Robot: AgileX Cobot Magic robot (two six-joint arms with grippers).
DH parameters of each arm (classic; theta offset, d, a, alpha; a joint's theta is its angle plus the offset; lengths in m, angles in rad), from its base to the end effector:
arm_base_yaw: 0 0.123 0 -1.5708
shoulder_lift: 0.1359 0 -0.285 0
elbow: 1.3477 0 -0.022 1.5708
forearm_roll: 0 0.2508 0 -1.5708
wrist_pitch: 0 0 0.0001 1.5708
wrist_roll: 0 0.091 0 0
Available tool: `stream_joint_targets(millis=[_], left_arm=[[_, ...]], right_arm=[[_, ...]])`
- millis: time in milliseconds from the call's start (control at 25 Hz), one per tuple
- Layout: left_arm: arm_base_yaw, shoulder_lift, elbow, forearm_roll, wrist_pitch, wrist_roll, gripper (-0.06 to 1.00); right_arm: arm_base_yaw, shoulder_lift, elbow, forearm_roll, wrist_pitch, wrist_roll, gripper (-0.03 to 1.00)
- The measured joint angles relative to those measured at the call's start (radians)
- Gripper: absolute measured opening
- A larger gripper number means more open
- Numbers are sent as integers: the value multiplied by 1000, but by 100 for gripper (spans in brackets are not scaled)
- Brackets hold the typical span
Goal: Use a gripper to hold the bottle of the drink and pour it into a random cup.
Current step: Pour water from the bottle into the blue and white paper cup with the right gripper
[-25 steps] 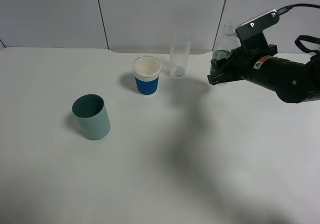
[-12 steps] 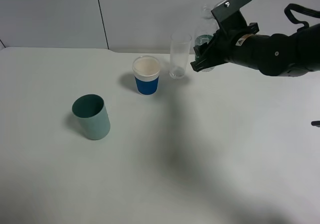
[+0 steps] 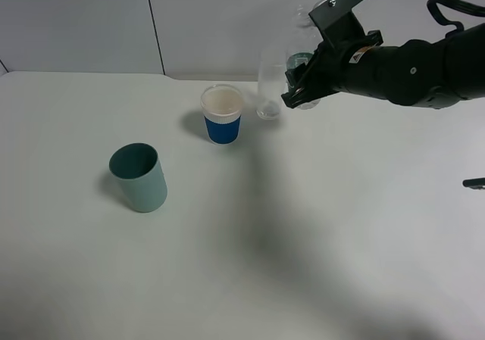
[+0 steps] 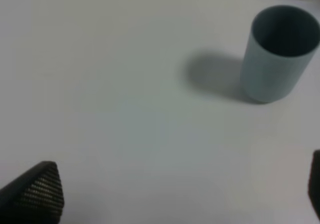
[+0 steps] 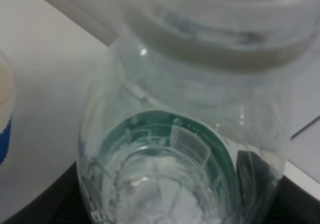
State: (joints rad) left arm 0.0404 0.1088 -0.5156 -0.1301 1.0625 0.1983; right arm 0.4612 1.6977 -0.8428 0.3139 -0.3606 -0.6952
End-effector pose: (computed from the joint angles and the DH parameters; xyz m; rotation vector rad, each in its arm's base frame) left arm 0.0106 -0.0099 0.2818 0.1670 2.1251 -0.0182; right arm 0.3198 0.1479 0.2026 -0.7674 1.8384 -0.0696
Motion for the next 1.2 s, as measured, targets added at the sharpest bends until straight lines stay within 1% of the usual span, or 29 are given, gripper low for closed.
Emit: stream_joint_targets(millis=[120,400,480,600,800,960,1040,1200], left_arm=[[0,0,0,0,0,0,99],[0,0,0,0,0,0,99],[0,0,0,0,0,0,99],[0,0,0,0,0,0,99],[0,0,0,0,0,0,99],[0,0,0,0,0,0,99],[0,0,0,0,0,0,99],[0,0,0,0,0,0,99]], right_arm=[[5,0,0,-34,0,9,56],[5,3,0,-162,1,165,56],[5,3,0,-189,2,185,56],[10,3,-1,-202,8,192,56],[30,3,-5,-202,35,193,56],[47,3,-43,-181,95,209,56],[51,3,-73,-161,127,209,56],[51,4,-107,-105,154,197,56]])
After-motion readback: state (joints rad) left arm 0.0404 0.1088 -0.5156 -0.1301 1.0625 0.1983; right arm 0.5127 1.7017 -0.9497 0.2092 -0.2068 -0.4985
